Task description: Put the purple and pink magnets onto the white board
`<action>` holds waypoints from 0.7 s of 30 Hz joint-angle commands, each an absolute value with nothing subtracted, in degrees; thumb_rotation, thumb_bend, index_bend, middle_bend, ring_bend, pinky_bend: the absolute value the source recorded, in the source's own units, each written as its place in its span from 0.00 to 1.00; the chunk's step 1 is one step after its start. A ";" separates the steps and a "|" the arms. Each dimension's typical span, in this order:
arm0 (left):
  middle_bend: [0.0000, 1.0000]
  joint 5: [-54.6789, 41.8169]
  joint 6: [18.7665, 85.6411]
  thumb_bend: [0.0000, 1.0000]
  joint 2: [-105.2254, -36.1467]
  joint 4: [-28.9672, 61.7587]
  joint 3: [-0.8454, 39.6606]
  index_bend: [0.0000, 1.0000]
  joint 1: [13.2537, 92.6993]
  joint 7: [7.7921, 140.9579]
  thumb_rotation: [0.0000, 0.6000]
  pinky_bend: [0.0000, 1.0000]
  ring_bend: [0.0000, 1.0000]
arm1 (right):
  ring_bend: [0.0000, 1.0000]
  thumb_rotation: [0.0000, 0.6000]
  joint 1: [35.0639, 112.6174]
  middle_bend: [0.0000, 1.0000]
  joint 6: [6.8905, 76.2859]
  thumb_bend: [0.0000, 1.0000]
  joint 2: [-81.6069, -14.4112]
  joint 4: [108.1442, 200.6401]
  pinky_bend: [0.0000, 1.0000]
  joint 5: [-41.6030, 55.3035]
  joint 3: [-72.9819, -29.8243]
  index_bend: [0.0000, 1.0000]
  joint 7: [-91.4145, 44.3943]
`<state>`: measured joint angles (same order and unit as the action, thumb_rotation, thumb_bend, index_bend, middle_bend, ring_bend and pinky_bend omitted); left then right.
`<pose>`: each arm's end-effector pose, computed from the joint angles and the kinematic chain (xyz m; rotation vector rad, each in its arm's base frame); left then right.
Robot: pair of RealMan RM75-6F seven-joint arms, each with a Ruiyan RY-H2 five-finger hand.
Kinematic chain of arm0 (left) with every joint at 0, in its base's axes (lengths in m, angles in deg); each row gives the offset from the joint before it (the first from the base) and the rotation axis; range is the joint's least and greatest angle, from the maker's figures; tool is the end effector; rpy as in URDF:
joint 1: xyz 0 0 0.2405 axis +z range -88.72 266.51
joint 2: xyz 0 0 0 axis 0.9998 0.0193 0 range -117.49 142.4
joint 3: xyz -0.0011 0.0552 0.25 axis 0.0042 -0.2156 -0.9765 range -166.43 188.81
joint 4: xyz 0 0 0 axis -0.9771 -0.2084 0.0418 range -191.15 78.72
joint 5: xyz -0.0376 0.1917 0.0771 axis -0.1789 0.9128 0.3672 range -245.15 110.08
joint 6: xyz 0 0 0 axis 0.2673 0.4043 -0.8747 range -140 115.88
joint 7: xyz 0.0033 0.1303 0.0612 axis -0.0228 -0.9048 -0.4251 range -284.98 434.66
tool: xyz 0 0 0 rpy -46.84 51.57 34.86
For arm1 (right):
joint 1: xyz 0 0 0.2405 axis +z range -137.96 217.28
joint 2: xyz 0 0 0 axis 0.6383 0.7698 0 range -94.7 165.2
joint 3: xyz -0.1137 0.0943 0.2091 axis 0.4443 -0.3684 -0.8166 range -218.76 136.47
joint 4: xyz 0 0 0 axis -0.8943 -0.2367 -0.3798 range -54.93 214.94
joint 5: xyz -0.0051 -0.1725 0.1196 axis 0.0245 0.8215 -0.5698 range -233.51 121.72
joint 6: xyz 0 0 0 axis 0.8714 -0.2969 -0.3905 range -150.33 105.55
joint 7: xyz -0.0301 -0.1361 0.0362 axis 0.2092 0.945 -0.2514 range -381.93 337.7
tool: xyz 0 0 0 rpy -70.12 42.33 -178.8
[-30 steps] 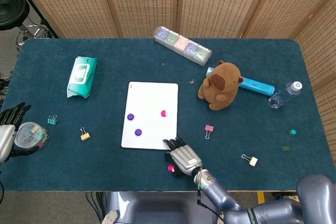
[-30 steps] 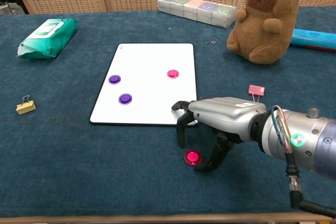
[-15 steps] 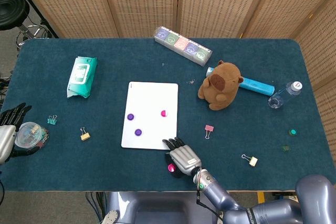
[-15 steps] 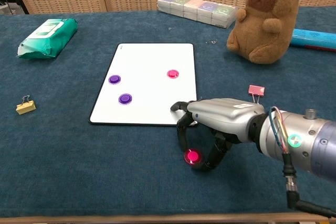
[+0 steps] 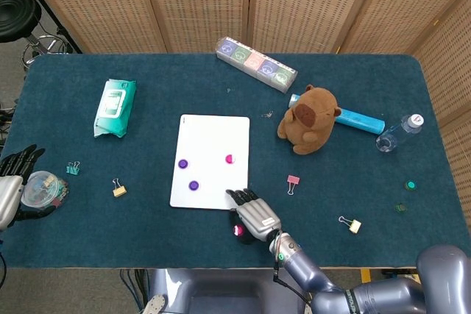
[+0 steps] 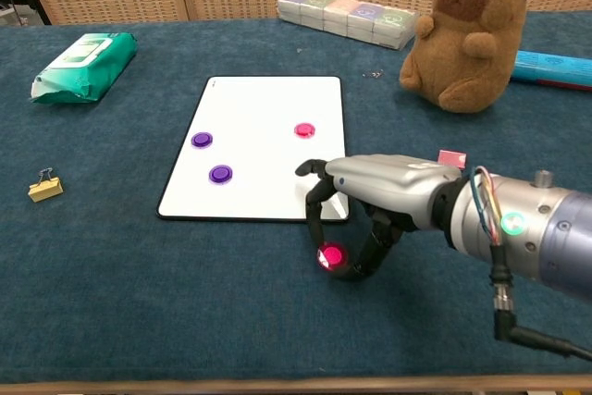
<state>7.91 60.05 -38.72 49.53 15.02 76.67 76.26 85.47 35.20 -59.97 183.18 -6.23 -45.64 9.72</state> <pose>-0.2859 0.2147 0.1880 -1.4132 -1.0877 -0.8226 -0.0843 -0.2525 -0.0720 2.0804 -1.2351 0.8769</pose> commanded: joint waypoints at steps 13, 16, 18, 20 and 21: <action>0.00 7.57 59.38 0.02 -38.84 49.53 14.97 0.00 76.42 75.91 1.00 0.00 0.00 | 0.00 1.00 93.77 0.00 34.47 0.34 -60.80 173.16 0.00 -20.23 -56.80 0.56 12.78; 0.00 7.37 59.27 0.02 -38.77 49.51 14.99 0.00 76.44 76.06 1.00 0.00 0.00 | 0.00 1.00 94.44 0.00 34.10 0.35 -61.70 170.68 0.00 -22.22 -57.27 0.57 12.45; 0.00 7.33 59.22 0.02 -38.72 49.44 14.98 0.00 76.47 76.26 1.00 0.00 0.00 | 0.00 1.00 94.72 0.00 33.72 0.35 -62.03 169.33 0.00 -23.09 -57.26 0.57 12.30; 0.00 7.21 59.07 0.02 -38.69 49.32 14.98 0.00 76.45 76.40 1.00 0.00 0.00 | 0.00 1.00 94.95 0.00 33.36 0.35 -62.32 168.29 0.00 -23.89 -57.35 0.57 12.05; 0.00 7.15 59.00 0.02 -38.68 49.29 15.00 0.00 76.43 76.48 1.00 0.00 0.00 | 0.00 1.00 95.01 0.00 33.20 0.35 -62.39 168.00 0.00 -24.11 -57.41 0.57 11.91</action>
<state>7.17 59.03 -38.69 49.31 14.99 76.44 76.46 94.80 33.49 -62.15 168.40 -23.78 -57.26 12.11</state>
